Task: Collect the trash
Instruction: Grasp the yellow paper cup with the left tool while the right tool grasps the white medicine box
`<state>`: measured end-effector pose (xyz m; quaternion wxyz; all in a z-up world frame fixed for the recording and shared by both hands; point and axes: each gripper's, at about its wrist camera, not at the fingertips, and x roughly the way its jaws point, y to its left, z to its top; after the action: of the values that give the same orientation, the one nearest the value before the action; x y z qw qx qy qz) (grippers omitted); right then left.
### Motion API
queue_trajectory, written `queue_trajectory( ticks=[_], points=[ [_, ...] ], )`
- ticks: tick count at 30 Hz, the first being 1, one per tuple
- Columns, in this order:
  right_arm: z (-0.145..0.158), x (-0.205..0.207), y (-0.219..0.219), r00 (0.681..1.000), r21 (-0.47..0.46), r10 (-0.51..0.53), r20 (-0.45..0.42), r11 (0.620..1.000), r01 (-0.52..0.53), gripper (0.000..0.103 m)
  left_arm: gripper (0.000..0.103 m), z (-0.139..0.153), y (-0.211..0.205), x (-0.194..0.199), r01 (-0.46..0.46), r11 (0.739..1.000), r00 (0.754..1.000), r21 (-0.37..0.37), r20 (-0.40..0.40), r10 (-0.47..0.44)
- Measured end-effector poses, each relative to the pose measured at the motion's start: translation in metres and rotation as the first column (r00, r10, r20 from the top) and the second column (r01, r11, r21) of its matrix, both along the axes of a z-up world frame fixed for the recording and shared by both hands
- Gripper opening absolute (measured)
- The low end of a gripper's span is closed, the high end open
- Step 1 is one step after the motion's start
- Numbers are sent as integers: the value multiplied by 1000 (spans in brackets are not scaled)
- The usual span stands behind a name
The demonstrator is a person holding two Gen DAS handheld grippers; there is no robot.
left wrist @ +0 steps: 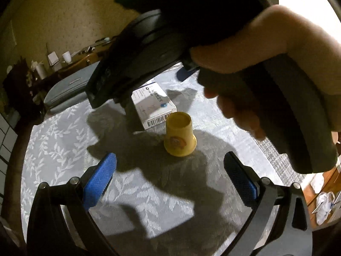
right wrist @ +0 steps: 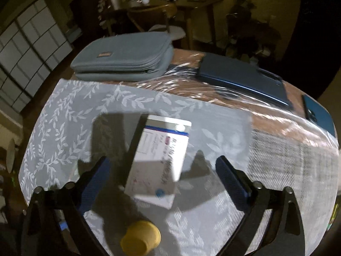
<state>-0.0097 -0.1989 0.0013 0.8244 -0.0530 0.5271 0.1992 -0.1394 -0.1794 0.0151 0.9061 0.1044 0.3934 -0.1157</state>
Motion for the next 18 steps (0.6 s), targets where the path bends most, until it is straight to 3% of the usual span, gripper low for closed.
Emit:
queue_trajectory(
  ticks=[3, 4, 8, 13, 15, 16, 17, 18],
  points=[
    [-9, 6, 14, 998, -77, 61, -6, 995, -62, 77, 101, -2, 1, 6, -1, 1000, 1000, -16, -7, 1],
    [-11, 7, 16, 997, -93, 72, -6, 993, -73, 68, 101, -2, 1, 8, -1, 1000, 1000, -22, -10, 1],
    [-17, 15, 17, 995, -132, 102, 10, 986, -100, 50, 89, -4, 1, 15, 8, 999, 1000, -41, -26, -9],
    [-16, 26, 1, 998, -145, 57, 27, 988, -52, 50, 74, -9, 2, 27, 17, 998, 998, -65, -61, -21],
    [-16, 29, -10, 999, -130, 29, 23, 991, -25, 50, 74, -10, 3, 30, 19, 997, 997, -70, -68, -23],
    [-16, 30, -13, 999, -126, 22, 23, 992, -19, 50, 69, -10, 2, 31, 22, 997, 997, -70, -70, -27],
    [-16, 30, -17, 1000, -124, 15, 27, 992, -11, 50, 56, -11, 1, 33, 28, 997, 997, -66, -76, -33],
    [-16, 29, -19, 999, -126, 10, 31, 992, -6, 50, 53, -12, 1, 35, 32, 997, 996, -69, -85, -38]
  ],
)
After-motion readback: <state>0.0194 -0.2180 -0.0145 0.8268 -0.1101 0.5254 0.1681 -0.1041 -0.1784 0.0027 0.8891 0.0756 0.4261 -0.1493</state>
